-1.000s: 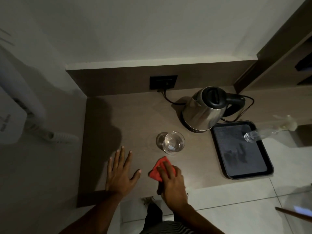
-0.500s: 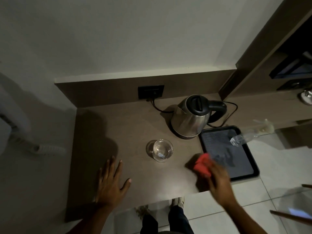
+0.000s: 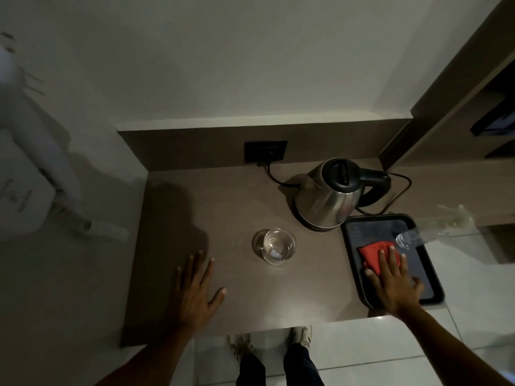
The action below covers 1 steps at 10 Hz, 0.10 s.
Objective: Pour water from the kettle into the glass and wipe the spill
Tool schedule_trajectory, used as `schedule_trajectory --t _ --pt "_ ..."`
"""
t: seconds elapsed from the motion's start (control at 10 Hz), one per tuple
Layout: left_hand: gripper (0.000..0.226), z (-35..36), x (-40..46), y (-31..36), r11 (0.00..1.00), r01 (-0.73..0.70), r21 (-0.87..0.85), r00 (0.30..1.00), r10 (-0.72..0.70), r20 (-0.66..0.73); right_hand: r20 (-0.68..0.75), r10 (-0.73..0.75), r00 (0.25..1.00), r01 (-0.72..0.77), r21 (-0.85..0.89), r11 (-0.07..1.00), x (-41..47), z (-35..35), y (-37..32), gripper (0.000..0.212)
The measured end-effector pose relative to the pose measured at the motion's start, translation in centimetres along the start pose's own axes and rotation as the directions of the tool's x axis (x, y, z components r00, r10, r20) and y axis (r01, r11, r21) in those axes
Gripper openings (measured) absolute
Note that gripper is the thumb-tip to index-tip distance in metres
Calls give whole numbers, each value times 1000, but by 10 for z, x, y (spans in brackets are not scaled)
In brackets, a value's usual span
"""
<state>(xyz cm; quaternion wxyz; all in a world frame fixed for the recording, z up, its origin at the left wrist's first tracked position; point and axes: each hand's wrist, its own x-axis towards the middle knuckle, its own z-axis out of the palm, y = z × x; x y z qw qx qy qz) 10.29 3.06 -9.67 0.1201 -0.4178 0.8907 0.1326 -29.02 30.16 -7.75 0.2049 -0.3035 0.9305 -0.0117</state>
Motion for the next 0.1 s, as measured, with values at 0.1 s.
schedule_trajectory --t 0.1 --pt "90 -2 -1 3 1000 22 -5 1000 -22 -16 -132 -70 989 84 99 992 -13 -14 -21 88"
